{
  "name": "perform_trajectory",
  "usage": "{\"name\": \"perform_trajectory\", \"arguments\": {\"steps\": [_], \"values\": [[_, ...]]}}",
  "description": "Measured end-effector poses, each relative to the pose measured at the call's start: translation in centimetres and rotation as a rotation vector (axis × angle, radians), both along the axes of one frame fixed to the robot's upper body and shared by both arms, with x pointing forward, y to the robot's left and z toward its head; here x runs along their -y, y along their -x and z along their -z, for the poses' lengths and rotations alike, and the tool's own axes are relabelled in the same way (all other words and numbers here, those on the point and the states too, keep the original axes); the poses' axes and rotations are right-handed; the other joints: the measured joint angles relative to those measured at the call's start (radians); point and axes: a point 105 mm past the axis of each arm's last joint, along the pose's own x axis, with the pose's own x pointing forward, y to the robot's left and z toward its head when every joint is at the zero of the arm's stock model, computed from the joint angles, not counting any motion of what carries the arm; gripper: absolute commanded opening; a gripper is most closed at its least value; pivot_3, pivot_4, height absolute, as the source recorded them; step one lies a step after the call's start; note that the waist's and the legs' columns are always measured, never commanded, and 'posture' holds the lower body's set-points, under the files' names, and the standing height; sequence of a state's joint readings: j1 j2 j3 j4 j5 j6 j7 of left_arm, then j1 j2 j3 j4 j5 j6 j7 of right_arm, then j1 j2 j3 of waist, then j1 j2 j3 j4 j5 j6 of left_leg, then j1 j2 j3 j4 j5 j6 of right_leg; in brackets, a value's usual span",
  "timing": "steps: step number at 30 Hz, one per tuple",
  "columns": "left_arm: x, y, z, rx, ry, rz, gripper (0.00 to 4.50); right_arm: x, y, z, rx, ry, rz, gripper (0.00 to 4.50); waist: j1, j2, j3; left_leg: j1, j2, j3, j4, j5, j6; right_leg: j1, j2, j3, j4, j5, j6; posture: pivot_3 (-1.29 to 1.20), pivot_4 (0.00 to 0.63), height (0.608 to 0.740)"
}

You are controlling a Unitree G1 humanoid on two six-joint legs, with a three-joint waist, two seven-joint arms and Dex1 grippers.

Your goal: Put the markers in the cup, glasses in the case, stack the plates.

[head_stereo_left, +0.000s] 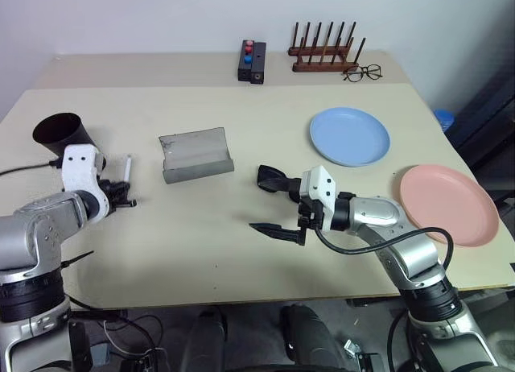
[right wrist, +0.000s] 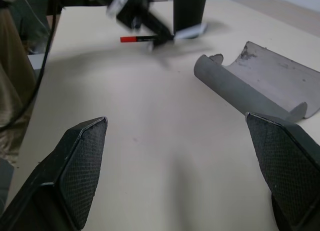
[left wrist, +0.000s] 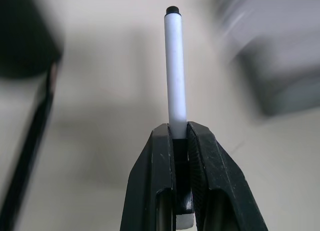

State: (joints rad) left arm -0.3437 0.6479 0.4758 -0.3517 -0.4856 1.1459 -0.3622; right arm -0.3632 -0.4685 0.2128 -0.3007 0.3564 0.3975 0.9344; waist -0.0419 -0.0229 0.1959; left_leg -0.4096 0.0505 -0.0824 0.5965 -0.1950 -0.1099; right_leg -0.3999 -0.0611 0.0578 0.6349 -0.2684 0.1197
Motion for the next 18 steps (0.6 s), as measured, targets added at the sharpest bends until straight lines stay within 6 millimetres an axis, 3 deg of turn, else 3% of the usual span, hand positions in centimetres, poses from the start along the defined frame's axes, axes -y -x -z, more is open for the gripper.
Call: {"name": "perform_trajectory", "arguments": {"steps": [3,7,11,18], "values": [[0.4,0.3,-4.9,0.281,-0.03,0.041,0.04,-0.4,-0.5,-0.3,0.034,-0.03,0.02,4.5,0.0,0.0,0.0,0.001,0.0,0.0,0.0,0.0,0.0,0.001,0.0,0.0,0.0,-0.001,-0.002,0.0,0.15,0.74],[-3.4,-1.0,-8.1,0.486,-0.109,-0.239,0.04,-1.5,-3.0,-3.8,0.166,-0.168,0.115,4.5,-0.002,0.0,0.0,0.001,0.0,0.0,0.001,0.001,-0.001,0.001,0.001,0.0,0.0,0.002,-0.001,0.0,0.15,0.74],[-7.0,-2.0,-8.3,0.57,-0.18,-0.519,0.04,-2.3,-3.3,-5.0,0.193,-0.243,0.128,4.5,0.007,-0.001,-0.001,0.0,0.0,0.0,-0.001,0.001,0.0,0.001,0.001,0.0,-0.001,0.001,0.002,0.0,0.15,0.74],[-8.3,-3.4,-6.5,0.615,-0.208,-0.64,0.04,-4.2,-3.1,-5.6,0.121,-0.372,0.13,4.5,0.005,-0.001,0.0,0.0,0.0,0.0,-0.001,0.001,0.0,0.0,0.001,0.0,0.001,0.003,0.004,0.0,0.15,0.74]]}}
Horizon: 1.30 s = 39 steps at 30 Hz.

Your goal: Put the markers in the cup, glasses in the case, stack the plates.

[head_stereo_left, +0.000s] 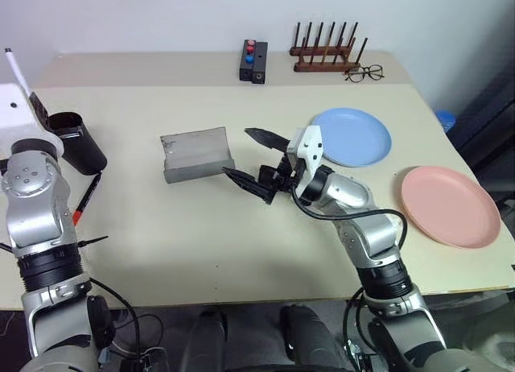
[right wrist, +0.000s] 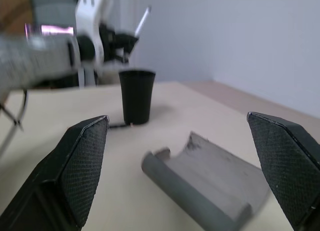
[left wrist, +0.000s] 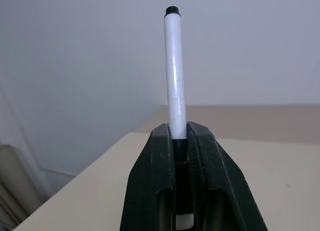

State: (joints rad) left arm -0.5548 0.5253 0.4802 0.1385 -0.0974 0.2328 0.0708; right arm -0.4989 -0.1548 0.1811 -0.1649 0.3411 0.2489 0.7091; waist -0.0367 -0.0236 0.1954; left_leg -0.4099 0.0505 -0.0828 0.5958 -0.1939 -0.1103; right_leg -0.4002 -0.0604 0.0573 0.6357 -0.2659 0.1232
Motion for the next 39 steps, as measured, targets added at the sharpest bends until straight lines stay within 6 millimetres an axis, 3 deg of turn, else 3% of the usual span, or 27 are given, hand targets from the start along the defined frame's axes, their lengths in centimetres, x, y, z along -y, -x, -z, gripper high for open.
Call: {"name": "perform_trajectory", "arguments": {"steps": [5,16,25,26,27,32,39], "values": [[-0.1,-0.9,0.6,0.011,-0.018,-0.011,0.04,-0.8,0.7,0.9,-0.066,-0.044,-0.012,4.5,0.0,0.0,0.0,0.0,0.0,0.0,0.0,0.0,0.0,0.0,0.0,0.0,0.0,0.0,0.0,0.0,0.15,0.74],[-0.9,-1.7,3.5,-0.053,0.014,-0.035,0.04,-0.5,0.5,0.7,-0.1,-0.084,0.009,4.5,-0.004,0.0,0.0,0.0,0.0,0.0,0.0,0.0,0.0,0.0,0.0,0.0,0.0,0.0,0.0,0.0,0.15,0.74],[-0.9,-1.8,4.0,-0.066,0.029,-0.033,0.04,-0.5,0.5,0.7,-0.101,-0.087,0.008,4.5,-0.004,0.0,0.0,0.0,0.0,0.0,0.0,0.0,0.0,0.0,0.0,0.0,0.0,0.0,0.0,0.0,0.15,0.74],[-0.9,-1.8,4.2,-0.065,0.042,-0.029,0.9,-0.6,0.5,0.7,-0.102,-0.087,0.007,4.5,-0.004,0.0,0.0,0.0,0.0,0.0,0.0,0.0,0.0,0.0,0.0,0.0,0.0,0.0,0.0,0.0,0.15,0.74],[-0.8,-1.8,4.3,-0.064,0.056,-0.025,1.2,-0.6,0.5,0.7,-0.102,-0.088,0.007,4.5,-0.004,0.0,0.0,0.0,0.0,0.0,0.0,0.0,0.0,0.0,0.0,0.0,0.0,0.0,0.0,0.0,0.15,0.74],[-0.9,-1.8,4.3,-0.059,0.061,-0.035,3.62,-0.6,0.6,0.7,-0.105,-0.092,0.003,4.5,-0.004,0.0,0.0,0.0,0.0,0.0,0.0,0.0,0.0,0.0,0.0,0.0,0.0,0.0,0.0,0.0,0.15,0.74],[-0.4,-1.8,4.1,-0.04,0.094,-0.024,3.62,-0.6,0.6,0.7,-0.106,-0.092,0.0,4.5,-0.003,0.0,0.0,0.0,0.0,0.0,0.0,0.0,0.0,0.0,0.0,0.0,0.0,0.0,0.0,0.0,0.15,0.74]]}}
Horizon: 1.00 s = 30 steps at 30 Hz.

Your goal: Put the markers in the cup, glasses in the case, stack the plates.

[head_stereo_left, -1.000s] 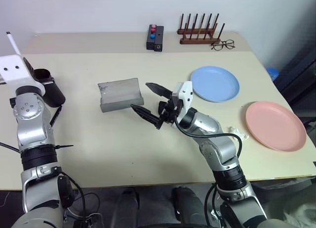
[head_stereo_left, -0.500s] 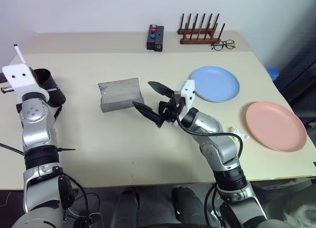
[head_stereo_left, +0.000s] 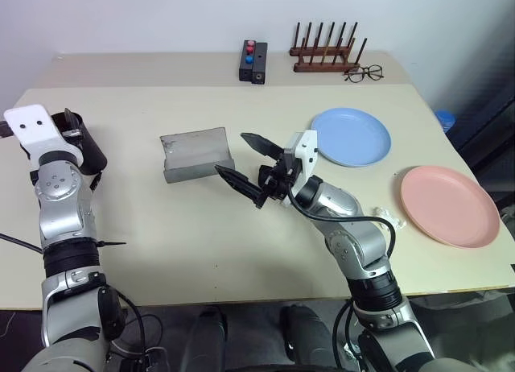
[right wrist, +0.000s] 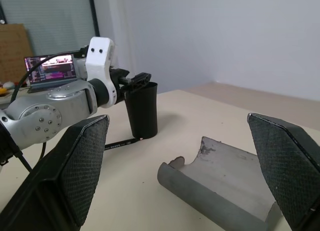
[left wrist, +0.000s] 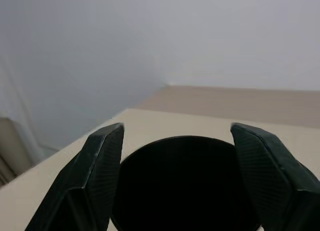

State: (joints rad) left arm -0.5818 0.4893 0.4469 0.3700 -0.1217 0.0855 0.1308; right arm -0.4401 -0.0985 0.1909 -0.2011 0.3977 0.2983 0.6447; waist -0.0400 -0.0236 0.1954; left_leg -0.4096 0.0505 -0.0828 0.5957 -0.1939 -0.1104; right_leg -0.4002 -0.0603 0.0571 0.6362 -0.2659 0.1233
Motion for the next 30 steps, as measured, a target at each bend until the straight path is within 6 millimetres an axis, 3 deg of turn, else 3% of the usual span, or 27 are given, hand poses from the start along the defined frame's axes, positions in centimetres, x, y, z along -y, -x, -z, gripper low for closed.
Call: {"name": "perform_trajectory", "arguments": {"steps": [5,10,11,12,15,20,30], "values": [[0.2,0.5,-1.5,0.039,0.042,0.035,3.62,0.0,0.0,0.0,-0.001,0.001,0.0,4.5,-0.002,0.0,0.0,0.0,0.0,0.0,0.0,0.0,0.0,0.0,0.0,0.0,0.0,0.0,0.0,0.0,0.15,0.74],[2.0,2.7,-4.3,0.023,0.093,0.398,3.62,0.3,-0.1,0.1,0.001,0.008,0.01,4.5,-0.012,0.0,0.0,0.0,0.001,0.0,-0.002,0.0,0.0,-0.002,0.0,0.0,0.001,0.0,0.0,0.0,0.15,0.74],[2.4,3.7,-4.4,-0.031,0.063,0.461,4.13,0.4,-0.2,0.1,0.002,0.012,0.013,4.5,-0.015,0.0,0.0,0.0,0.0,0.0,-0.003,0.0,0.0,-0.003,0.0,0.0,0.002,0.0,0.0,0.0,0.15,0.74],[2.8,4.9,-3.8,-0.132,0.025,0.52,4.41,0.6,-0.2,0.1,0.004,0.016,0.017,4.5,-0.022,0.0,0.0,0.0,0.001,0.0,-0.003,0.0,0.0,-0.003,0.0,0.0,0.003,0.0,0.0,0.0,0.15,0.74],[3.2,6.7,-1.5,-0.346,0.05,0.579,4.46,1.3,-0.5,0.1,0.006,0.026,0.039,4.5,-0.021,0.001,0.001,0.001,0.0,0.0,-0.002,0.0,0.0,-0.005,0.0,0.0,0.008,-0.003,-0.003,0.0,0.15,0.74],[1.2,7.8,1.0,-0.559,0.144,0.46,4.46,1.2,-0.6,0.2,0.007,0.029,0.024,4.5,-0.02,0.001,0.001,0.001,0.001,0.0,0.0,0.0,0.0,-0.006,0.0,0.001,0.009,-0.005,-0.008,0.0,0.15,0.74],[-1.3,7.6,7.1,-0.91,0.418,0.346,4.46,0.9,-0.4,0.5,0.006,0.034,0.0,4.5,-0.021,0.001,0.001,0.0,0.001,0.0,-0.002,0.0,0.0,-0.008,0.001,0.001,0.011,-0.004,-0.004,0.0,0.15,0.74]]}}
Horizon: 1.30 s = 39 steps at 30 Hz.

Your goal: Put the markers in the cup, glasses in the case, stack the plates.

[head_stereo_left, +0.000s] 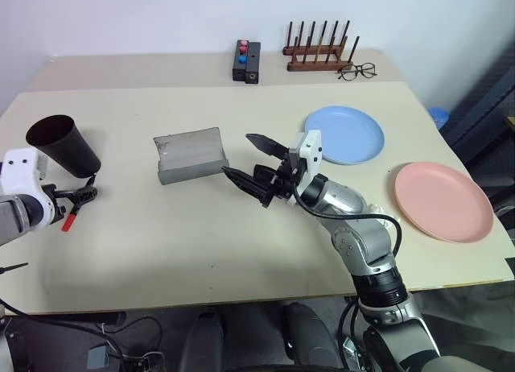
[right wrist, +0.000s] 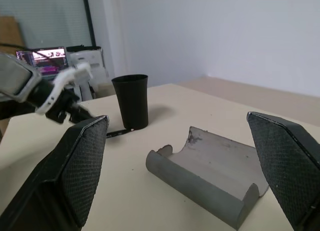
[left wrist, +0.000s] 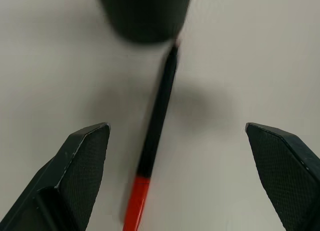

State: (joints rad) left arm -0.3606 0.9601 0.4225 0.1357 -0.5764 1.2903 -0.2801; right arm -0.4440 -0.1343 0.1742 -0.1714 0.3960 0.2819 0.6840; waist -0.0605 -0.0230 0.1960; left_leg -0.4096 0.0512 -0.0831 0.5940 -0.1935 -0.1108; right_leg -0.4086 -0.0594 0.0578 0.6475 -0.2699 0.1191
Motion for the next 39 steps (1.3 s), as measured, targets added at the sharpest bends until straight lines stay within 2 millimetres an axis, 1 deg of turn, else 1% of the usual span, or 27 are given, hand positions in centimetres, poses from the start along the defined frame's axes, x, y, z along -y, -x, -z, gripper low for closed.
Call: {"name": "perform_trajectory", "arguments": {"steps": [4,6,9,13,16,19,23,24,26,27,31,34,36,39], "values": [[-0.4,-0.6,1.0,-0.057,0.051,-0.021,4.46,0.1,0.2,0.8,-0.023,0.003,0.006,4.5,0.001,0.0,0.0,0.0,0.0,0.0,0.0,0.0,0.0,0.0,0.0,0.0,0.0,0.0,0.0,0.0,0.15,0.74],[-0.3,-1.1,0.9,-0.056,0.058,-0.014,4.46,0.2,0.3,1.1,-0.033,0.006,0.01,4.5,0.003,0.0,0.0,0.0,0.0,0.0,0.0,0.0,0.0,0.0,0.0,0.0,0.0,0.0,0.0,0.0,0.15,0.74],[0.0,-1.8,0.8,-0.055,0.059,0.007,4.46,0.2,0.6,1.0,-0.016,0.022,-0.004,4.5,0.003,0.0,0.0,0.0,0.0,0.0,0.0,0.0,0.0,0.0,0.0,0.0,0.0,0.0,0.0,0.0,0.15,0.74],[0.0,-2.3,0.9,-0.06,0.04,0.021,4.46,0.4,1.4,1.7,0.003,0.112,-0.073,4.5,0.005,0.0,0.0,0.0,0.0,0.0,0.0,0.0,0.0,0.0,0.0,0.0,0.0,0.0,0.0,0.0,0.15,0.74],[0.0,-2.5,1.0,-0.063,0.029,0.028,4.46,1.0,2.1,2.7,0.013,0.21,-0.151,4.5,0.007,0.0,0.0,0.0,0.0,0.0,0.0,0.0,0.0,0.0,0.0,0.0,0.0,0.0,0.0,0.0,0.15,0.74],[0.0,-2.6,1.1,-0.06,0.022,0.027,3.67,1.7,2.7,3.3,0.022,0.282,-0.207,4.5,0.013,0.0,0.0,0.0,0.0,0.0,0.0,0.0,0.0,0.0,0.0,0.0,0.001,0.0,0.0,0.0,0.15,0.74],[0.0,-2.6,1.2,-0.054,0.024,0.019,1.85,1.7,3.1,3.4,0.047,0.307,-0.239,4.5,0.016,0.0,0.0,0.0,0.0,0.0,0.0,0.0,0.0,0.001,0.0,0.0,0.0,0.0,0.0,0.0,0.15,0.74],[0.0,-2.5,1.2,-0.052,0.025,0.017,1.27,1.7,3.1,3.4,0.048,0.309,-0.246,4.5,0.018,0.0,0.0,0.0,0.0,0.0,0.0,0.0,0.0,0.001,0.0,0.0,0.0,0.0,0.001,0.0,0.15,0.74],[-0.1,-2.3,1.3,-0.043,0.031,0.01,0.29,1.6,3.2,3.4,0.05,0.312,-0.253,4.5,0.018,0.0,0.0,0.0,0.0,0.0,0.001,0.0,0.0,0.001,-0.001,0.0,0.0,0.0,0.001,0.0,0.15,0.74],[-0.1,-2.3,1.3,-0.031,0.03,0.012,0.03,1.6,3.2,3.5,0.05,0.314,-0.254,4.5,0.018,0.0,0.0,0.0,0.0,0.0,0.001,0.0,0.0,0.001,-0.001,0.0,0.0,0.0,0.001,0.0,0.15,0.74],[0.8,-1.8,1.2,0.015,0.051,0.05,0.03,1.5,3.3,3.5,0.052,0.319,-0.257,4.5,0.017,0.0,0.0,0.0,0.0,0.0,0.001,0.0,0.0,0.001,-0.001,0.0,0.0,0.0,0.001,0.0,0.15,0.74],[3.6,-1.3,0.5,0.104,0.103,0.183,0.03,1.5,3.3,3.6,0.052,0.321,-0.258,4.5,0.017,0.0,0.0,0.0,0.0,0.0,0.001,0.0,0.0,0.001,-0.001,0.0,0.0,0.0,0.0,0.0,0.15,0.74],[5.2,-1.0,-0.3,0.145,0.13,0.247,0.03,1.6,3.3,3.6,0.051,0.321,-0.258,4.5,0.018,0.0,0.0,0.0,0.0,0.0,0.001,0.0,0.0,0.001,-0.001,0.0,0.0,0.0,0.0,0.0,0.15,0.74],[6.0,-0.8,-1.4,0.18,0.115,0.277,0.03,1.5,3.3,3.6,0.052,0.321,-0.261,4.5,0.016,0.0,0.0,0.0,0.0,0.0,0.001,0.0,0.0,0.001,-0.001,0.0,0.0,-0.002,-0.002,0.0,0.15,0.74]]}}
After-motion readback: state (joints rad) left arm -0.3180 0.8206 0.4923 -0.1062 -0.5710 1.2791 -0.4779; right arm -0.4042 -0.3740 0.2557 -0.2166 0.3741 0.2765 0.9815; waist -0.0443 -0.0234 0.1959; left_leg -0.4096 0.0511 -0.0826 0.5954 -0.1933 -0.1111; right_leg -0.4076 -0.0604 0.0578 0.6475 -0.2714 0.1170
